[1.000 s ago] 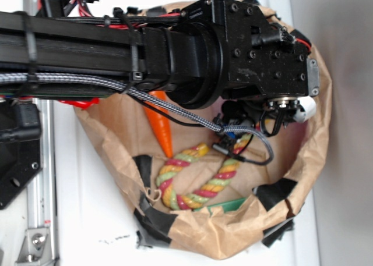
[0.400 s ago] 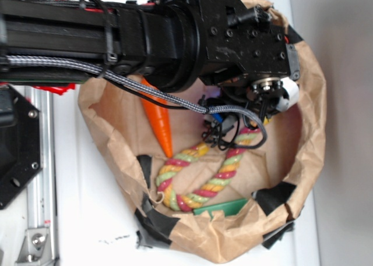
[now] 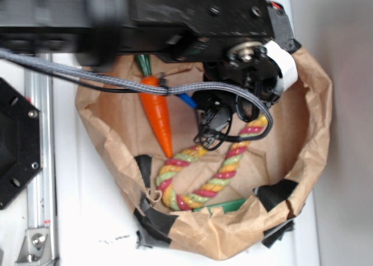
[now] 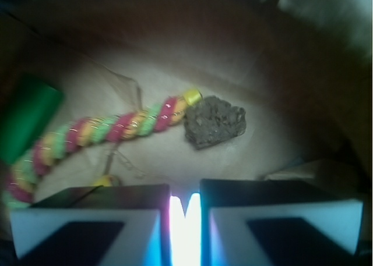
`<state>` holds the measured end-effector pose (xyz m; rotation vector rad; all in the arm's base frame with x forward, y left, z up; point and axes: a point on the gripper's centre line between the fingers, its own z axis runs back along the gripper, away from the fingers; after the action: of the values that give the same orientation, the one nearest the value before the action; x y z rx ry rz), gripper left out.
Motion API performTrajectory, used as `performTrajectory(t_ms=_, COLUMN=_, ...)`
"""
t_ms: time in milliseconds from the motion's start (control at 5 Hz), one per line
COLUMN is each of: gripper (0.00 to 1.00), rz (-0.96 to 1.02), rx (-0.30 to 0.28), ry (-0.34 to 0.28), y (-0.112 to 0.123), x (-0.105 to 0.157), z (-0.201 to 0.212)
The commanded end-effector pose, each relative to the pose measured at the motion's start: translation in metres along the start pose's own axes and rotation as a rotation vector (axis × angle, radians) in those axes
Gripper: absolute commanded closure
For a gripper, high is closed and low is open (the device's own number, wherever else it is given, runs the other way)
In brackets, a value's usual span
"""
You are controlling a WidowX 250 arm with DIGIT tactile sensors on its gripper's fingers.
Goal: Grab the rock.
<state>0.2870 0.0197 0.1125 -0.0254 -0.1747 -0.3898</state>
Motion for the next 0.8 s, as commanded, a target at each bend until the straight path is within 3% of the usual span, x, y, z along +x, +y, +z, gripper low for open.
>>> performTrajectory(t_ms=0, gripper=0.0, rz=-0.057, rx=0.013, ry=-0.067, y=0.01, x=0.01, z=-0.011)
performTrajectory(t_ms=200, gripper=0.0, rz=-0.163, rx=0.064, ry=-0.055, y=0.016, x=0.034, z=-0.044)
performTrajectory(t_ms=400, gripper=0.0, rz=-0.171, rx=0.076, ry=-0.028, y=0.02, x=0.039, z=-0.058)
performTrajectory(t_ms=600, gripper=0.0, rz=-0.139, rx=0.117, ry=-0.044, y=0.023, x=0.042, z=-0.068)
